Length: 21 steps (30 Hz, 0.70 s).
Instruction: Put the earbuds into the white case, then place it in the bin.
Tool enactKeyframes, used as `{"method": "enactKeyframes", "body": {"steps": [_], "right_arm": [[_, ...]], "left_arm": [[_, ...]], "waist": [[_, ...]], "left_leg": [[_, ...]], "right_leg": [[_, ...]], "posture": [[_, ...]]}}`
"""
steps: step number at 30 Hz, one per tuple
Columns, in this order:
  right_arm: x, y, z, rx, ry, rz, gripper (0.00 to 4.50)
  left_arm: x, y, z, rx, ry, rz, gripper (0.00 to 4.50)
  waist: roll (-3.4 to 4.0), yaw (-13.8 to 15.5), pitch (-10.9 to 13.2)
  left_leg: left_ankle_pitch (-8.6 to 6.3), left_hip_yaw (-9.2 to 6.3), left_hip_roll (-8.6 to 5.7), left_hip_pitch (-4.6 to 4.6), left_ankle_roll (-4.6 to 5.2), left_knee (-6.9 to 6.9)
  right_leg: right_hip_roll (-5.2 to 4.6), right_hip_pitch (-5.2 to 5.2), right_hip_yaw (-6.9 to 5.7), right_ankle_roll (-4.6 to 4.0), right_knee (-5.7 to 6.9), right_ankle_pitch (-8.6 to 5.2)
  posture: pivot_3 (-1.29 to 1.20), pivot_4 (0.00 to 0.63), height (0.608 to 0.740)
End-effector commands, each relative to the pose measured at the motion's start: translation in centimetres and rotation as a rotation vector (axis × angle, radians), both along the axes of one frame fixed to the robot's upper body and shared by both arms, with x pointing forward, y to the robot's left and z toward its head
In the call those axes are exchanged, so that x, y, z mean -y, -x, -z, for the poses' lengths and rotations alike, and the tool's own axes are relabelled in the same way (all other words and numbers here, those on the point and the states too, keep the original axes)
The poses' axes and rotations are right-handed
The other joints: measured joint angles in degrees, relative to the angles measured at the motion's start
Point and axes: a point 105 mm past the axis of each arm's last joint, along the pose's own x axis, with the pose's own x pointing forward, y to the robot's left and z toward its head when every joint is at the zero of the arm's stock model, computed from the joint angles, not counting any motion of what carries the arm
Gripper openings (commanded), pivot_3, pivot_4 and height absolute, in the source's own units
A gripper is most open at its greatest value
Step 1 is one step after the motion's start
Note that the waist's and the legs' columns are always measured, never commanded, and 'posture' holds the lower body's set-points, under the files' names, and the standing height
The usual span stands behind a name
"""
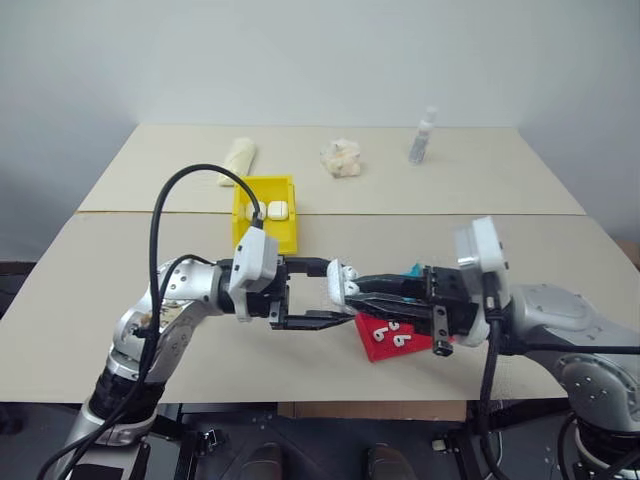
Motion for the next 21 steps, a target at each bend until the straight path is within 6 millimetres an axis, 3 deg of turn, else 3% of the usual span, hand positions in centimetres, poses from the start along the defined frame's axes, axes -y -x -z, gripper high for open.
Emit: {"method": "enactKeyframes", "body": {"steps": [1,2,6,16,21], "right_arm": [[0.3,0.1,0.2,0.022,0.021,0.007,0.62],[0.3,0.2,0.2,0.024,0.021,0.005,0.62],[0.3,0.0,0.2,0.028,0.029,0.015,1.8],[1.3,0.4,-0.3,0.065,0.035,0.011,1.8],[2.1,-0.4,-2.4,0.136,0.035,0.067,1.8]], "left_arm": [[-0.3,0.2,-1.1,0.074,0.03,-0.008,2.78],[-0.3,0.2,-1.0,0.075,0.026,-0.008,2.78],[-0.3,0.1,-0.9,0.074,0.019,-0.009,2.78],[-0.8,-0.6,-0.6,0.071,-0.004,-0.026,2.78],[-0.3,-1.7,0.5,0.077,-0.055,-0.039,2.78]], "waist": [[0.0,0.0,0.0],[0.0,0.0,0.0],[0.0,0.0,0.0],[0.0,0.1,0.0],[0.0,0.2,0.0]], "left_leg": [[-0.01,0.0,0.0,0.02,0.01,0.0],[-0.01,0.0,0.0,0.01,0.02,0.0],[-0.02,0.0,0.0,0.01,0.04,0.0],[-0.03,0.01,0.0,0.01,0.05,0.0],[-0.03,0.02,-0.01,0.02,0.05,0.02]], "right_leg": [[0.0,0.03,0.0,0.0,-0.03,0.0],[0.0,0.03,0.0,0.0,-0.04,0.0],[0.0,0.03,0.0,0.0,-0.05,0.0],[0.0,0.04,0.0,0.0,-0.06,0.0],[0.0,0.05,0.01,0.0,-0.05,0.01]], "posture": [[0.0,0.15,0.74],[0.0,0.15,0.74],[0.0,0.15,0.74],[0.0,0.15,0.74],[0.0,0.15,0.74]]}}
